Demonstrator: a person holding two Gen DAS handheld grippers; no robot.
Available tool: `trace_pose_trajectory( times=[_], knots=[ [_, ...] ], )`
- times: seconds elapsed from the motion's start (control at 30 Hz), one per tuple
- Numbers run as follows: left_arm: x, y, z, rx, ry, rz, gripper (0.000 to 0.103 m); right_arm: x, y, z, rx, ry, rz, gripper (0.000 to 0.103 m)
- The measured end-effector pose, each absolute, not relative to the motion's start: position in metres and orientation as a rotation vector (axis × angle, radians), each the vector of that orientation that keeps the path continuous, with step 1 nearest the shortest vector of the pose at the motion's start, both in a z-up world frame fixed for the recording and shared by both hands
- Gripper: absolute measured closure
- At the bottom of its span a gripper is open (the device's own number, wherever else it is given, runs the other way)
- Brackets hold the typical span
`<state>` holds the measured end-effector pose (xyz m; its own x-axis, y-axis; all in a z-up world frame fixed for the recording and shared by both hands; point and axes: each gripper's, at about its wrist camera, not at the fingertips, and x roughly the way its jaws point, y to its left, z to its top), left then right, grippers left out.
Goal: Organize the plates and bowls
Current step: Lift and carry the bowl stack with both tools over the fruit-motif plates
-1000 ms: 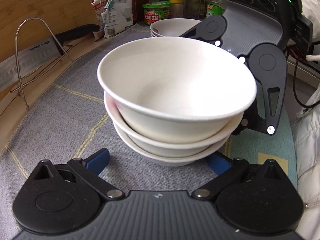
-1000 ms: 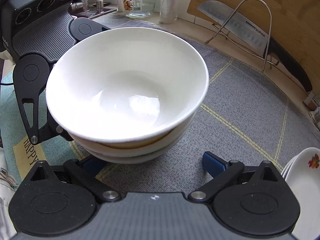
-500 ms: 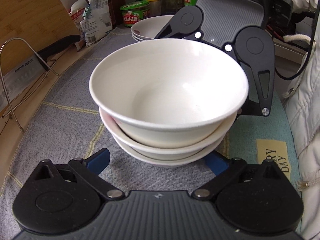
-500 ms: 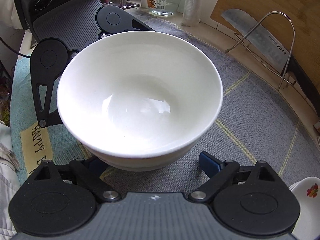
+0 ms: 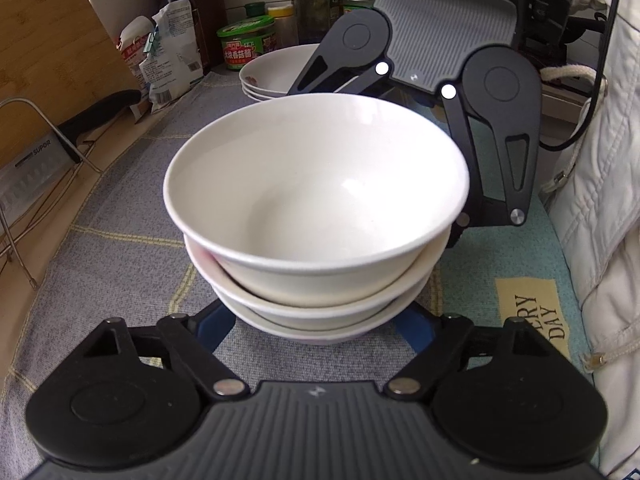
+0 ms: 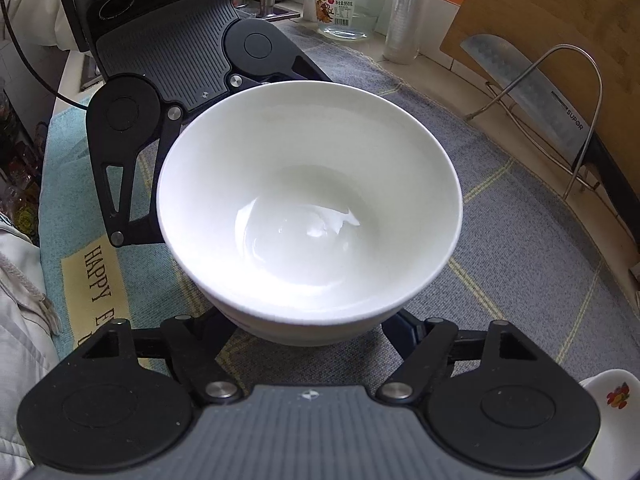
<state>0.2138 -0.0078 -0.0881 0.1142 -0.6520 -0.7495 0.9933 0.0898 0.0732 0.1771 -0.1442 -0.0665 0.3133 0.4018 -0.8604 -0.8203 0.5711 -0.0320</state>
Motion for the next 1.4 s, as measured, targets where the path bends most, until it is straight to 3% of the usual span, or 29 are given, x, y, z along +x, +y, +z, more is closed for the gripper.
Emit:
trace_pose_trajectory(
  times=[1.4],
  knots=[
    [0.225, -0.011, -0.084, 0.67, 0.721, -1.391, 0.02, 0.173, -0.139, -0.061, -0.555, 0.922, 0.85, 0.02]
  ],
)
